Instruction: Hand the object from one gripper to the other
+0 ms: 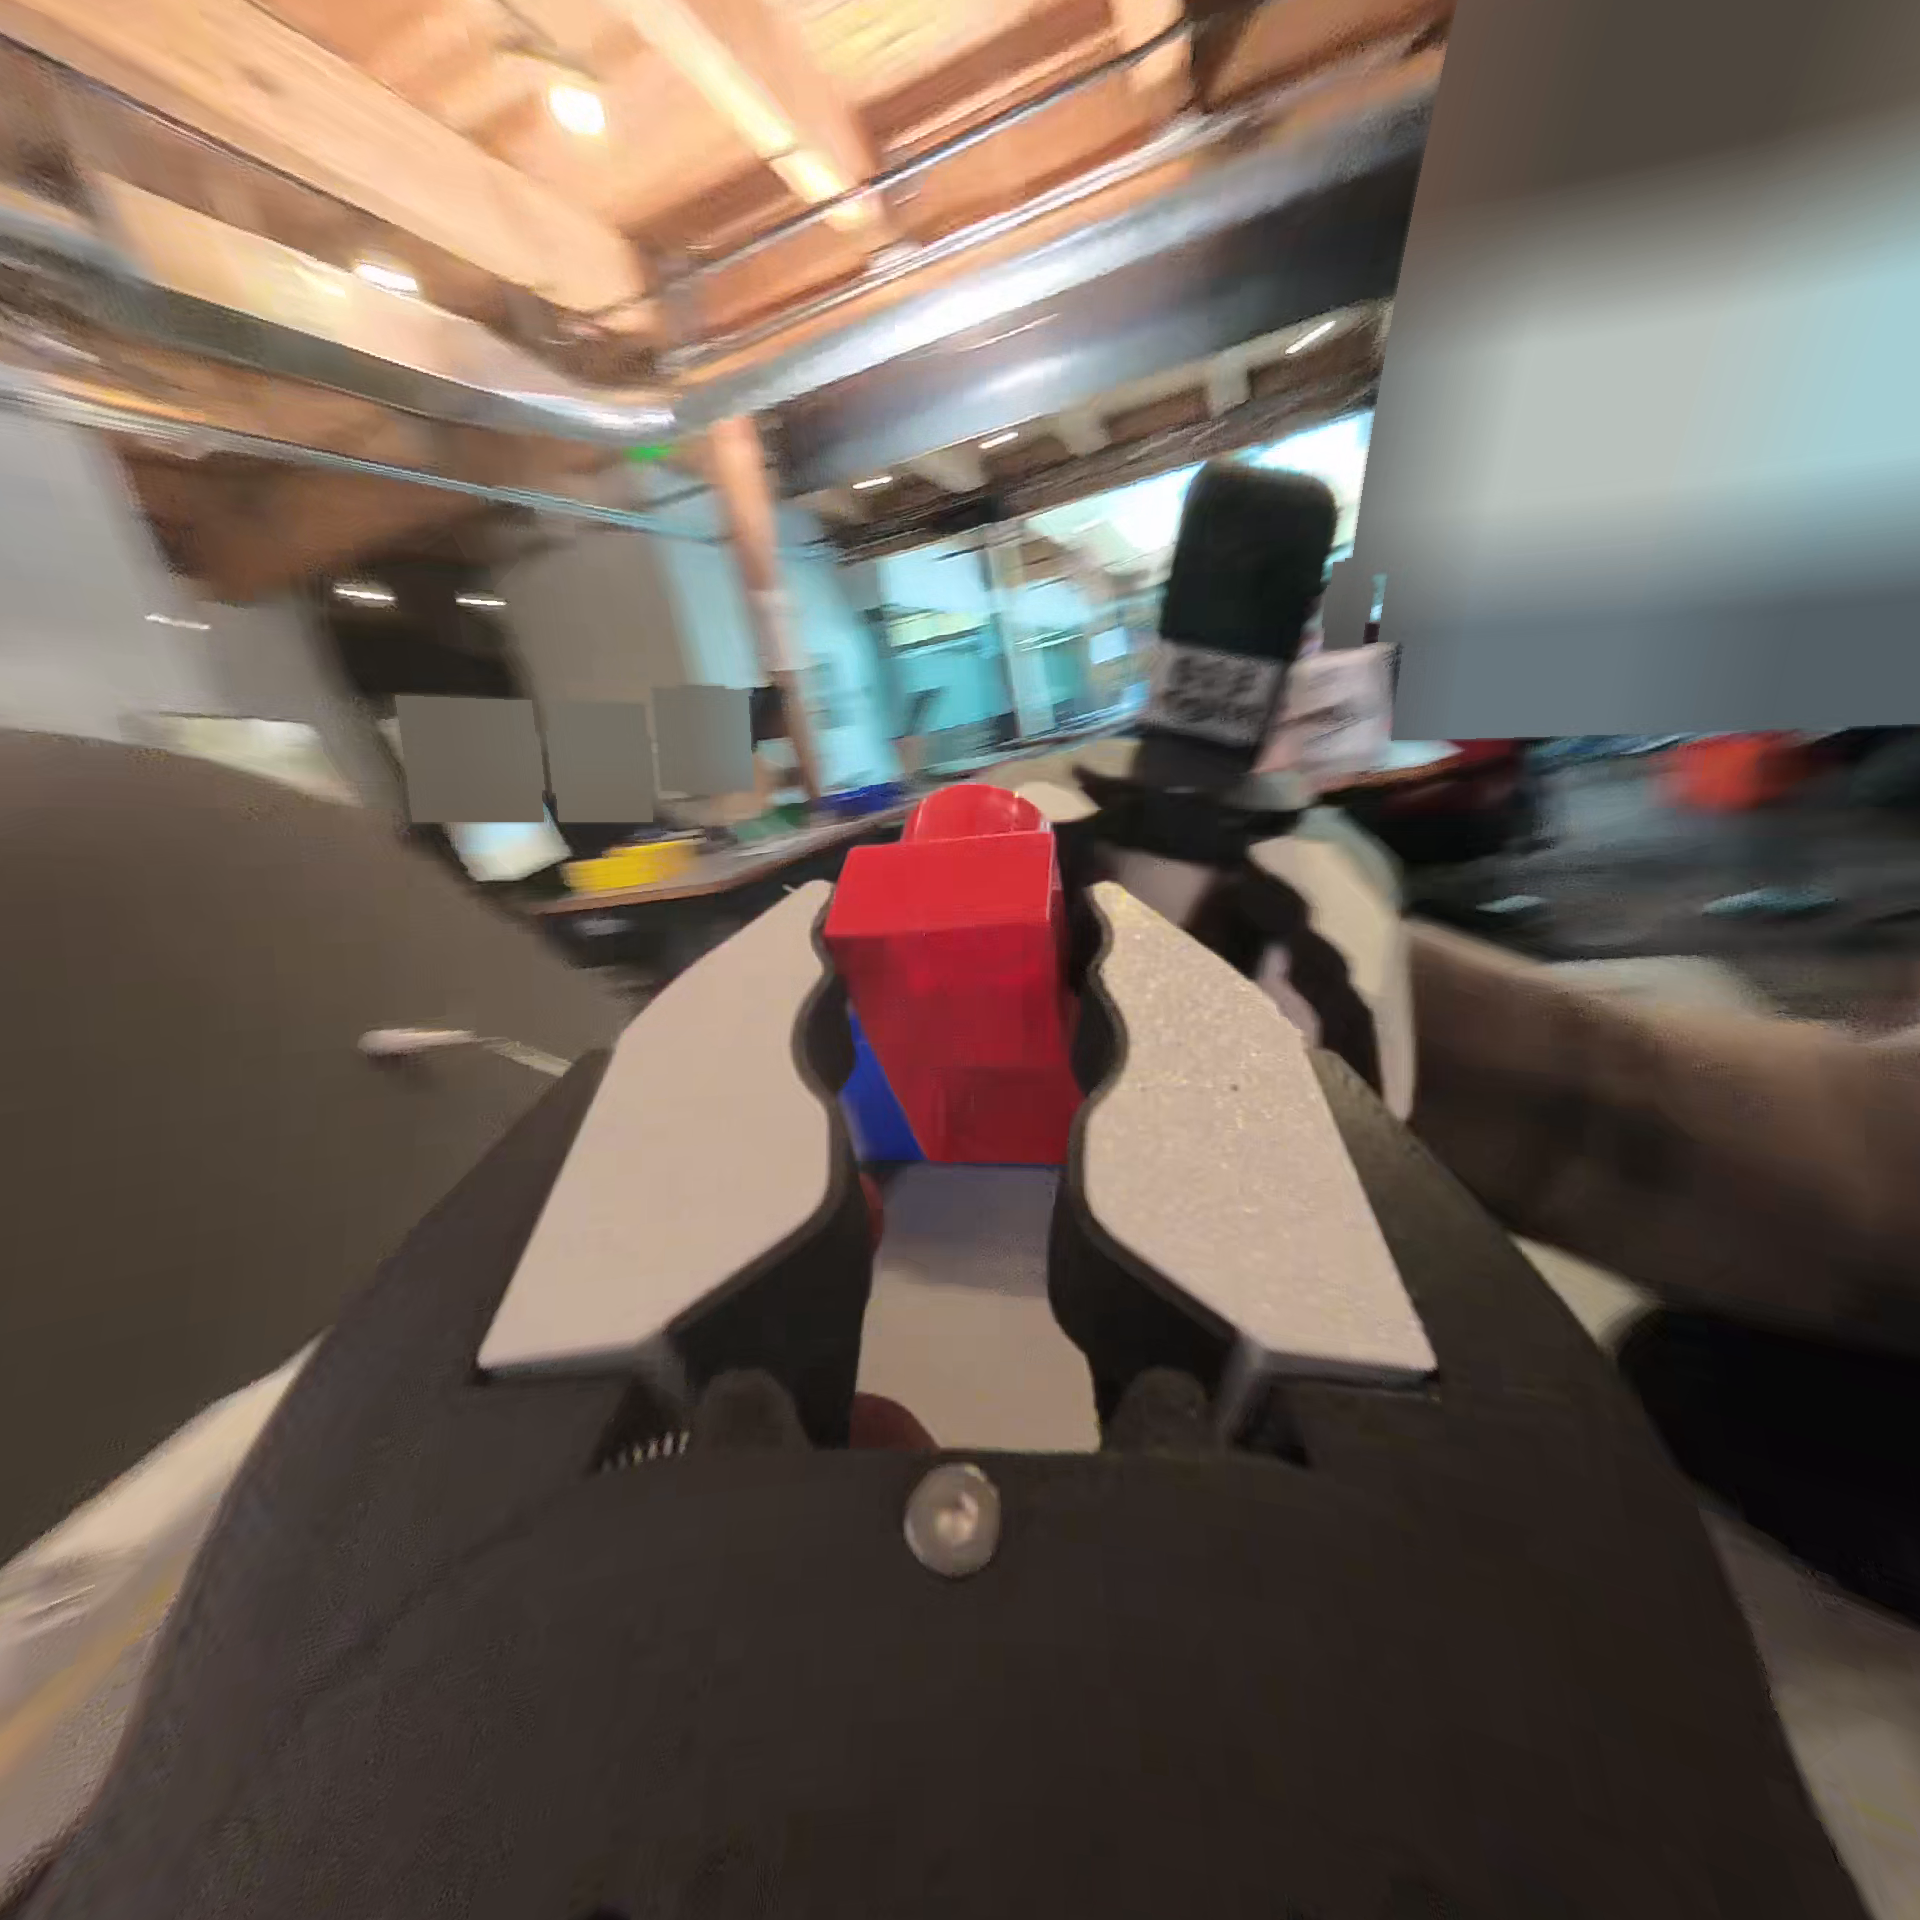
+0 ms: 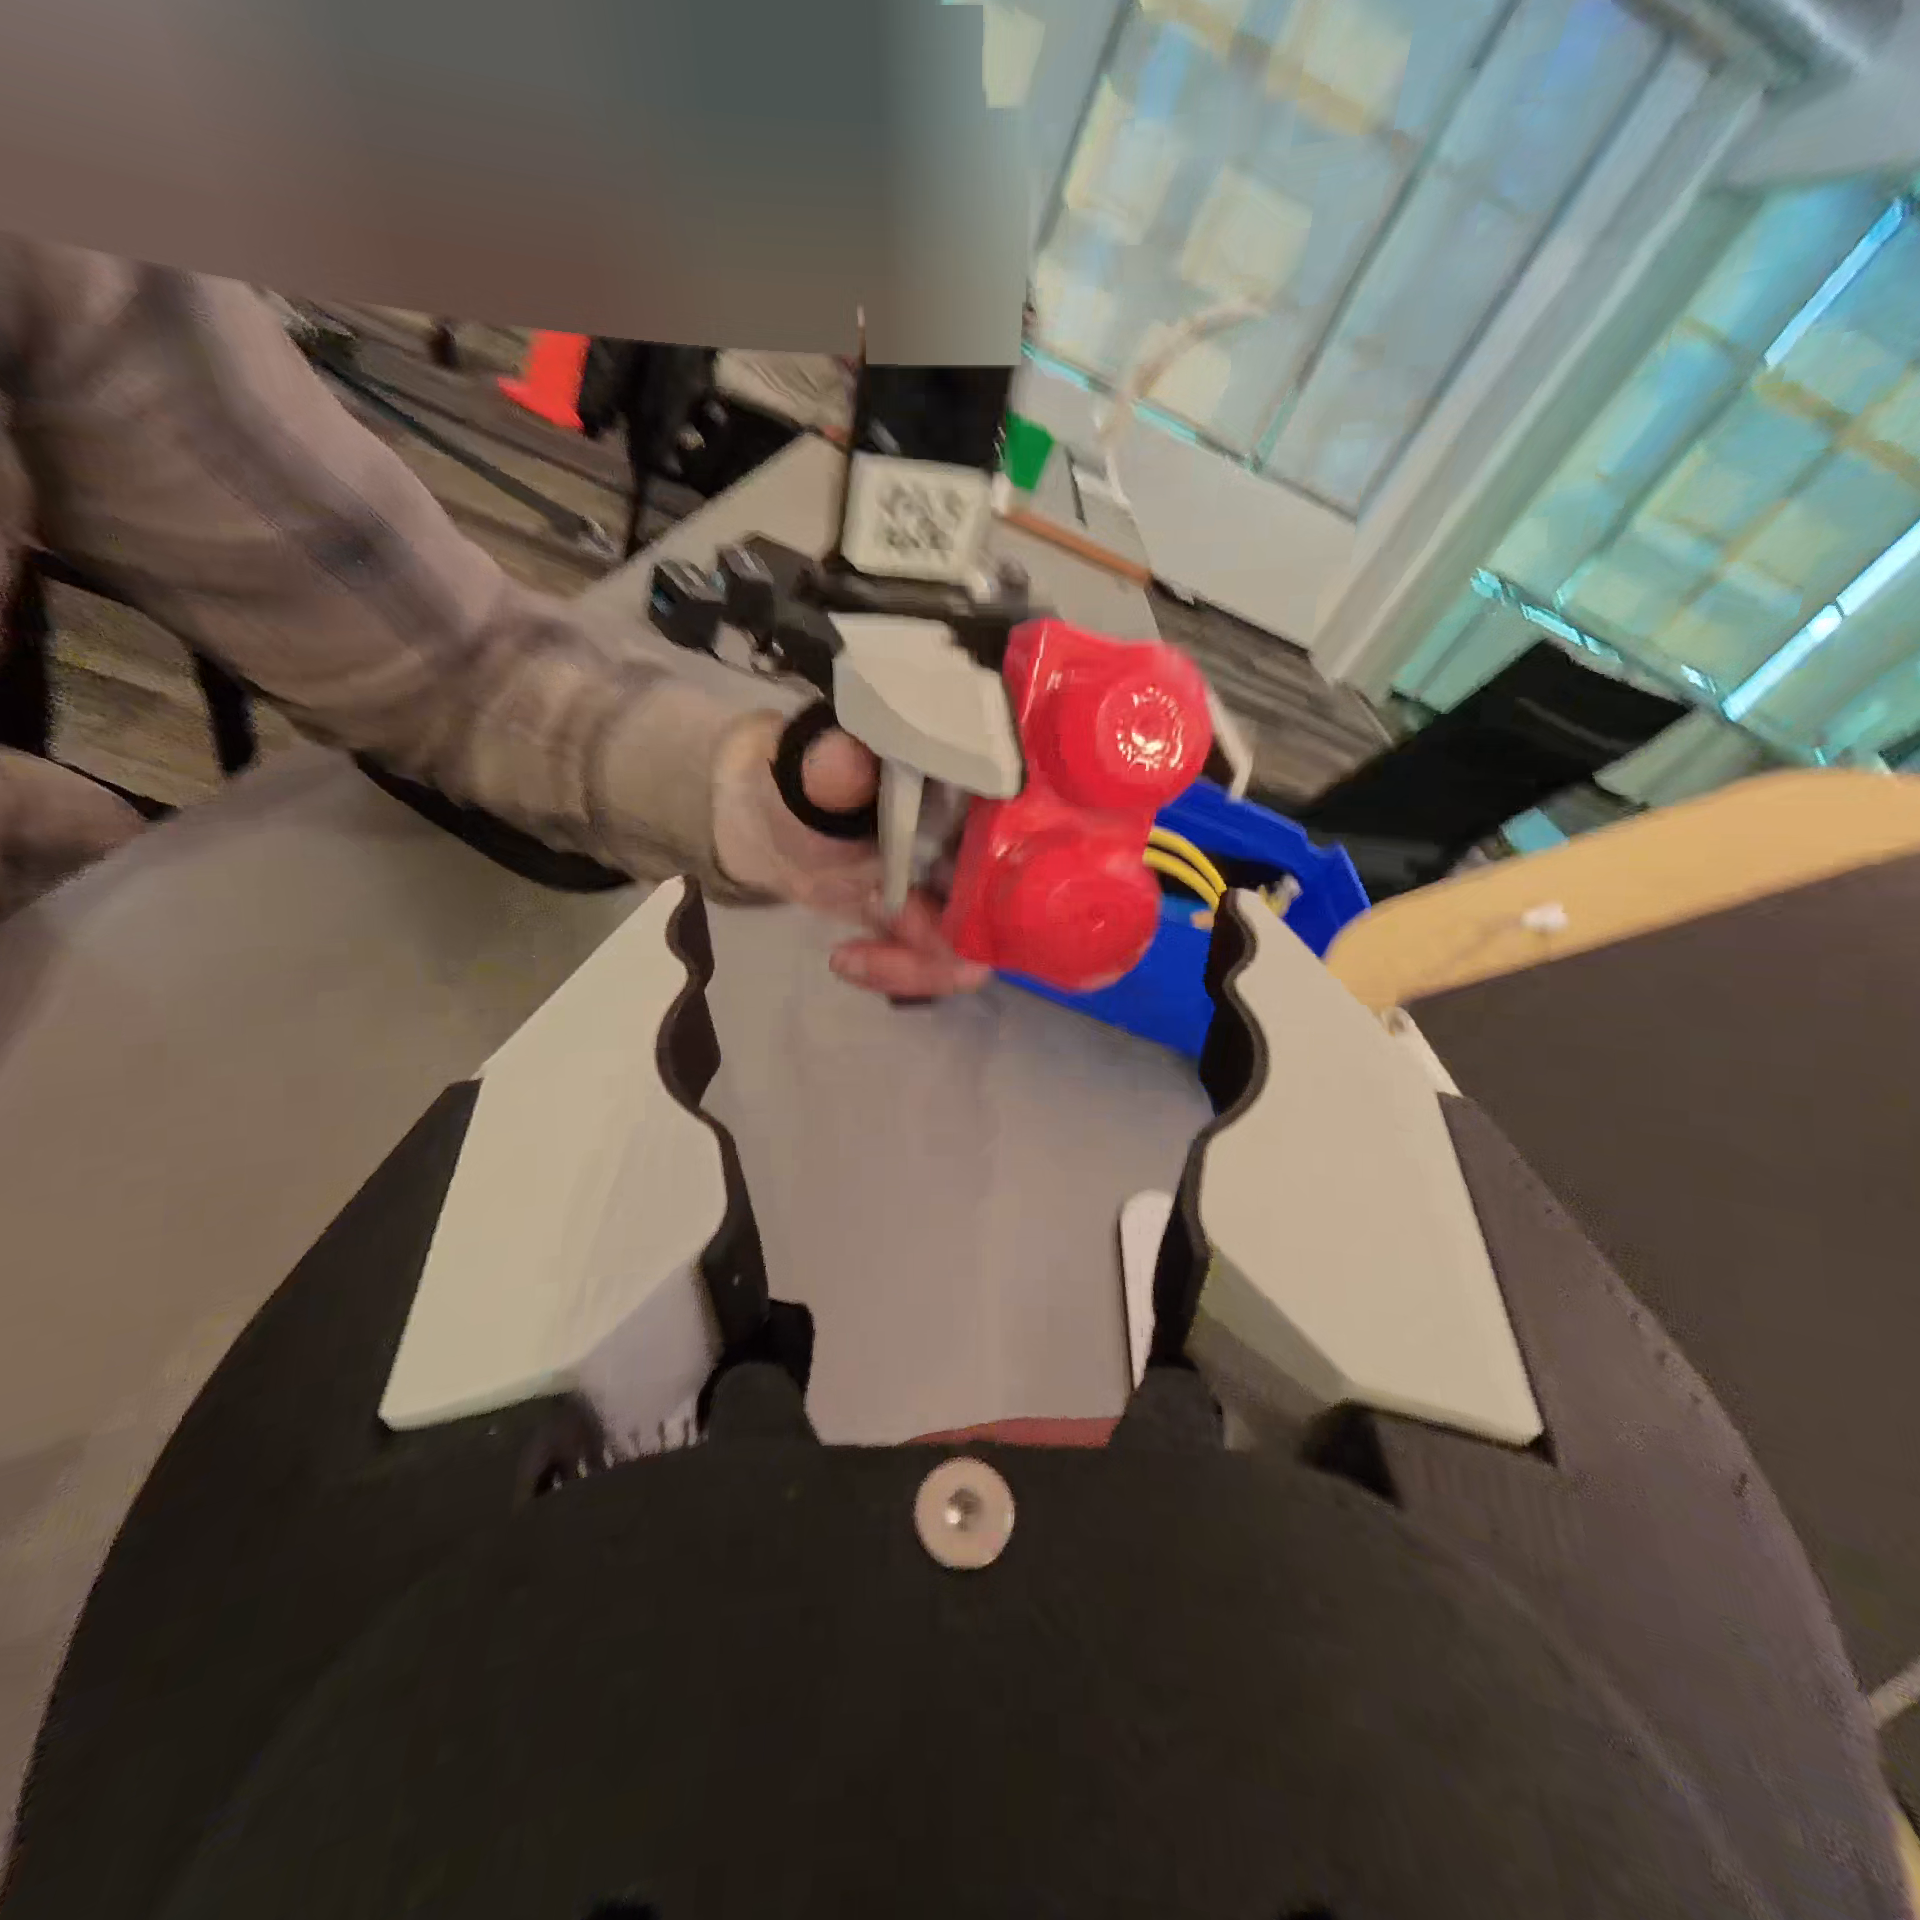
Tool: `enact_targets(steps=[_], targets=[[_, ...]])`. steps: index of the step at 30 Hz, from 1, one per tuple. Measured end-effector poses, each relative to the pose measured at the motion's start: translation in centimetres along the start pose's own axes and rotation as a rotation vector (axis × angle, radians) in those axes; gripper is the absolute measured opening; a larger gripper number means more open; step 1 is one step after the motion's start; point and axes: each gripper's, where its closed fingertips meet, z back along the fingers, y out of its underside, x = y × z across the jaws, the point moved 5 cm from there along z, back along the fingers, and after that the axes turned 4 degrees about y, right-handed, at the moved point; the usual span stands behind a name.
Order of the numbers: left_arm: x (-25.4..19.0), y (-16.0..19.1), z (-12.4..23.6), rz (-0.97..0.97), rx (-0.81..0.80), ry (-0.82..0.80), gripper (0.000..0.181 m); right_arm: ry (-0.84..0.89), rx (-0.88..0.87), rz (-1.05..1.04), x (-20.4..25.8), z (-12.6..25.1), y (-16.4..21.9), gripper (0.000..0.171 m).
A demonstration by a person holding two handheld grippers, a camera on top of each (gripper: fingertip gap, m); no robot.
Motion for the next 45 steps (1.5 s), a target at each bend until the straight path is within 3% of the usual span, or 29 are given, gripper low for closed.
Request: enact_targets(steps=[4,10,12,16,19,25,28,31,36,40,45], targets=[[1.2,-0.3,0.0,-0.214,0.097,-0.295,0.039,0.157,0.109,0.02,-2.2,-0.4,2.0,0.088],[1.5,0.3,-0.2,-0.241,0.145,-0.504,0.039,0.381,0.177,0.149,-3.9,-2.6,2.8,0.075],[2.0,0.7,0.0,-0.203,0.155,-0.537,0.039,0.471,0.206,0.206,-4.5,-3.2,3.0,0.065],[3.1,1.1,0.6,-0.111,0.142,-0.586,0.039,0.598,0.21,0.245,-4.9,-4.8,3.0,0.062],[3.6,1.3,0.9,-0.035,0.123,-0.592,0.039,0.686,0.226,0.291,-5.0,-5.7,3.4,0.046],[3.8,1.4,1.0,0.006,0.119,-0.585,0.039,0.768,0.218,0.309,-5.2,-5.9,3.6,0.044],[3.7,1.3,0.8,0.002,0.122,-0.556,0.037,0.747,0.201,0.269,-5.3,-5.8,3.7,0.044],[3.5,0.9,0.5,-0.01,0.108,-0.496,0.054,0.685,0.176,0.196,-5.5,-5.4,3.9,0.044],[2.4,-0.9,0.2,-0.093,0.066,-0.317,0.066,0.354,0.045,-0.058,-4.5,-4.0,4.2,0.044],[1.5,-0.6,-0.2,-0.031,0.128,-0.117,0.068,0.08,-0.027,-0.181,-2.8,-2.1,4.7,0.044],[0.1,1.4,-1.2,0.064,0.189,0.025,0.07,-0.05,-0.134,-0.202,-1.7,-0.7,4.0,0.044]])
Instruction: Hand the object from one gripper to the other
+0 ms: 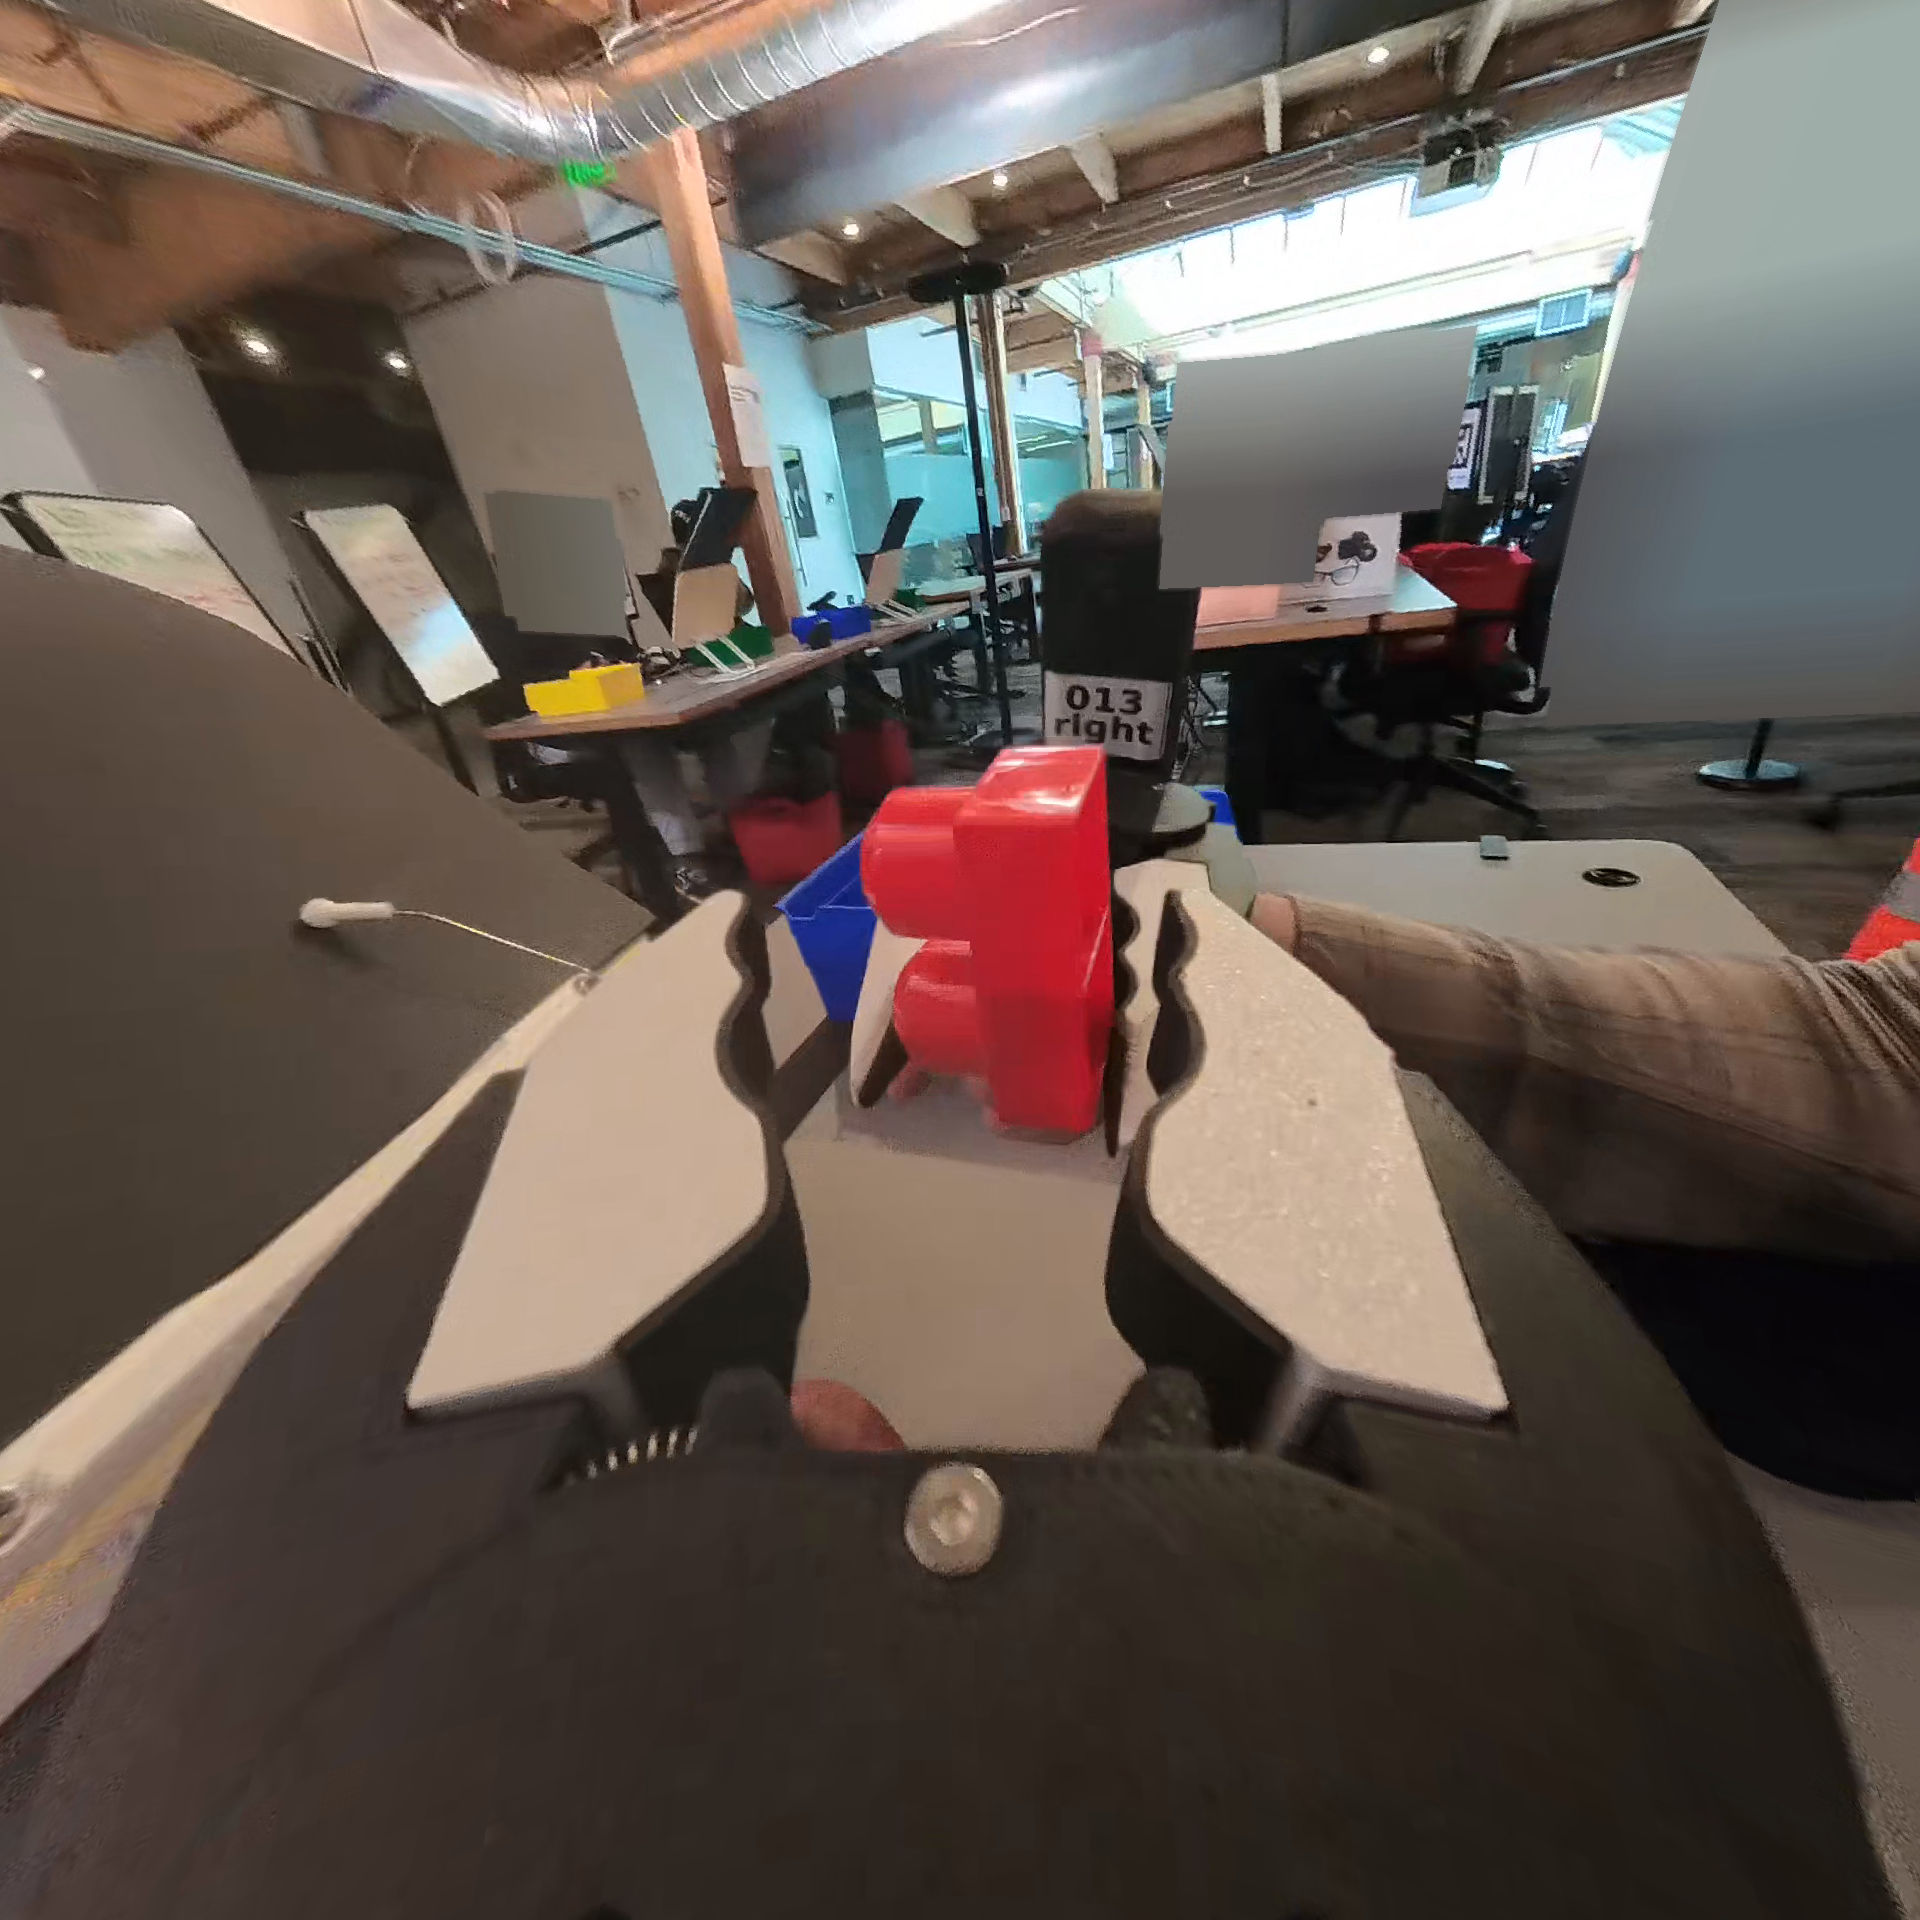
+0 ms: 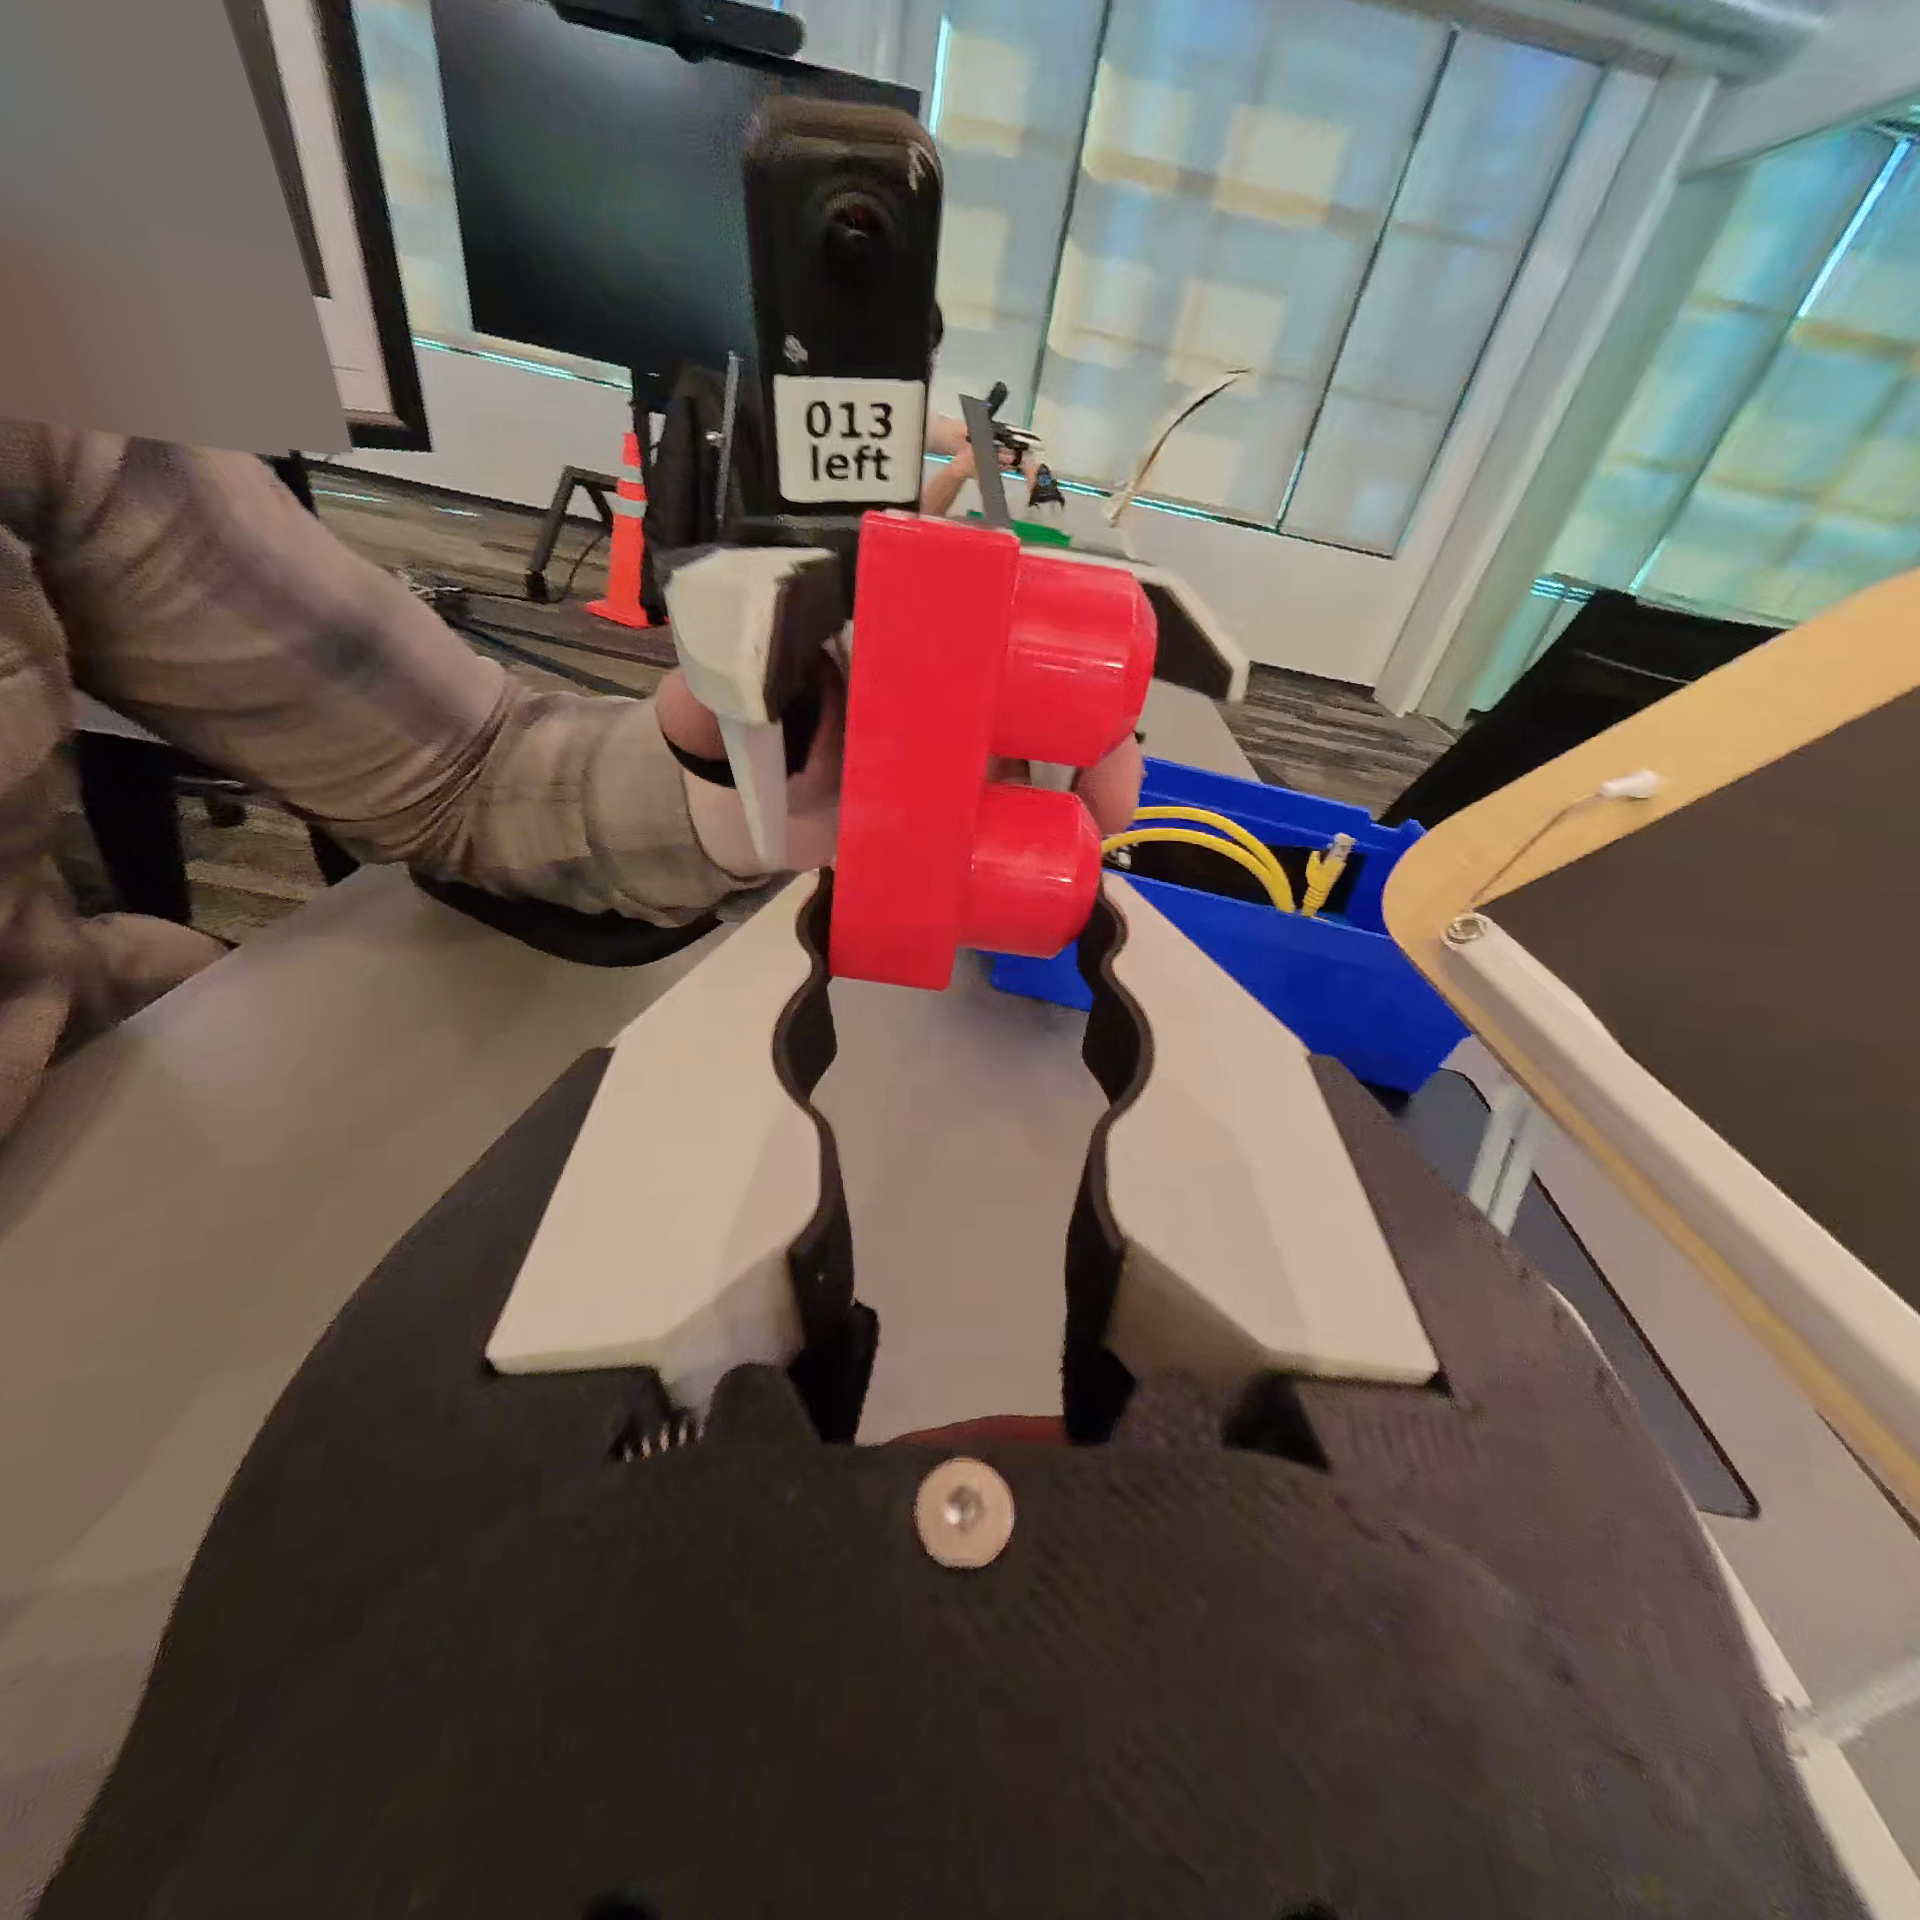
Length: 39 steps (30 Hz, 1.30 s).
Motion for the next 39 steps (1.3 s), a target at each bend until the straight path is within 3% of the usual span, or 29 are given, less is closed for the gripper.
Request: enact_targets(steps=[7,13,16,20,25,31,34,39], targets=[[-0.8,1.1,-0.8,0.012,-0.011,0.027,0.046,-0.044,0.022,-0.007,0.6,-0.6,0.6,0.044],[-0.9,1.1,-0.7,-0.014,-0.03,0.007,0.045,-0.029,0.023,-0.003,0.4,-0.7,0.6,0.044],[-0.5,0.7,-0.4,-0.093,-0.042,-0.083,0.044,0.019,0.047,0.005,-0.2,-0.5,0.7,0.043],[1.8,0.5,0.6,-0.216,0.005,-0.355,0.044,0.149,0.07,0.017,-1.7,1.0,-0.3,0.058],[3.1,0.8,1.3,-0.425,0.111,-0.597,0.044,0.314,-0.007,0.058,-3.1,2.0,-2.8,0.053],[2.9,1.4,1.1,-0.65,0.207,-0.748,0.044,0.412,-0.031,0.099,-3.0,-0.5,-3.8,0.052],[3.5,1.1,1.7,-0.645,0.2,-0.792,0.043,0.436,-0.012,0.081,-3.1,-1.8,-3.3,0.053],[3.6,1.4,1.6,-0.734,0.234,-0.814,0.041,0.368,-0.042,0.011,-2.5,-2.7,-3.4,0.053]])
